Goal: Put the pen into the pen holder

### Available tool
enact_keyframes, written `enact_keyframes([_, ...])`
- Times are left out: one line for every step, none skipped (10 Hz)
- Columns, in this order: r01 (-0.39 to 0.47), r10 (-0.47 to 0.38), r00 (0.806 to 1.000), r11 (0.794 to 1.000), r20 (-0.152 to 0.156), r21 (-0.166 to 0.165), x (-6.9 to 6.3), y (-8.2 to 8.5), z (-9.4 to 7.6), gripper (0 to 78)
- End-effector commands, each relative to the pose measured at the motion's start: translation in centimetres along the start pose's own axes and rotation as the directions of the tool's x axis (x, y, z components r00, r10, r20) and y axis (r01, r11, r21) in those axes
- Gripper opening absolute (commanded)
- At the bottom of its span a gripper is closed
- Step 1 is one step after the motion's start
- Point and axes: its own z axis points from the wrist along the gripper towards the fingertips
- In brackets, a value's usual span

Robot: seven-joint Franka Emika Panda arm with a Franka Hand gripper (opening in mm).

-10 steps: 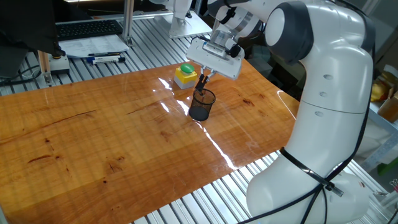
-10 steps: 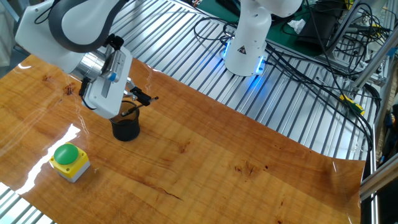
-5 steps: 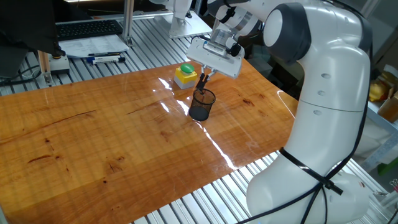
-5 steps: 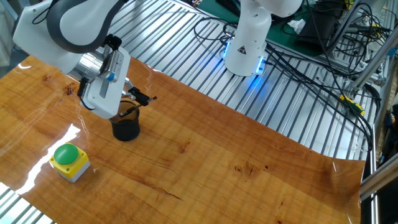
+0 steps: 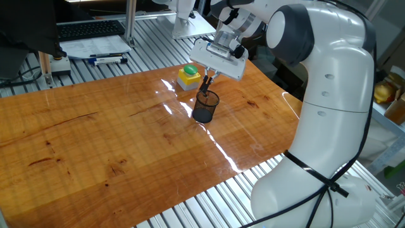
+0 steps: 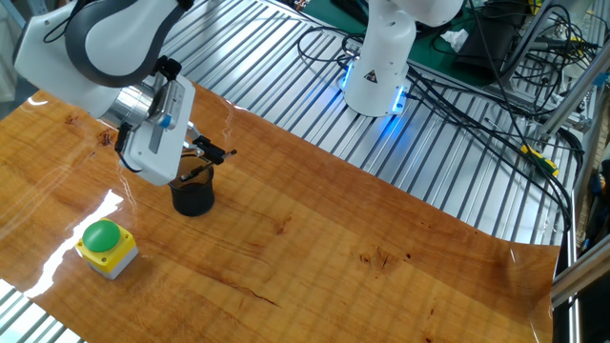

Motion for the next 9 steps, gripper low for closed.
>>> enact_keyframes([0.016,-0.016,1.0,1.0,0.005,0.013,-0.6,0.0,-1.0,1.6])
enact_keyframes([0.023,-0.023,1.0,1.0,0.004,0.016,-0.9,0.0,-1.2,1.6])
enact_keyframes([0.029,-0.029,1.0,0.999,0.002,0.019,-1.3,0.0,-1.4,1.6])
enact_keyframes([0.032,-0.032,0.999,0.999,0.002,0.02,-1.5,-0.1,-1.4,1.6])
enact_keyframes([0.033,-0.033,0.999,0.999,0.002,0.02,-1.6,-0.1,-1.4,1.6])
enact_keyframes([0.031,-0.031,1.0,0.999,0.001,0.019,-1.6,-0.1,-1.4,1.6])
enact_keyframes([0.032,-0.031,1.0,0.999,-0.001,0.018,-1.7,-0.1,-1.3,1.6])
enact_keyframes([0.03,-0.03,1.0,0.999,-0.001,0.018,-1.7,-0.1,-1.3,1.6])
enact_keyframes([0.028,-0.027,1.0,0.999,-0.011,0.017,-1.7,0.0,-1.2,1.6])
